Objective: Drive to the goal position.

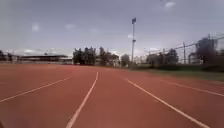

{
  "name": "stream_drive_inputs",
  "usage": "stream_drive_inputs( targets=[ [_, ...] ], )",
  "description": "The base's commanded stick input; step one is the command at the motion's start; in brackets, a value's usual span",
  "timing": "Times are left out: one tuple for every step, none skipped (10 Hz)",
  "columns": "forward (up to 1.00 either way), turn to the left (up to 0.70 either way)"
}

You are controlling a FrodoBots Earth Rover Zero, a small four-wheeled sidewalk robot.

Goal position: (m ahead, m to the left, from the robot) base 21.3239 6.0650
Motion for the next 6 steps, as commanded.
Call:
stream_drive_inputs(
  targets=[
    [0.45,0.0],
    [0.45,0.0],
    [0.45,0.0],
    [0.45,0.0],
    [0.45,0.0],
    [0.45,0.0]
  ],
)
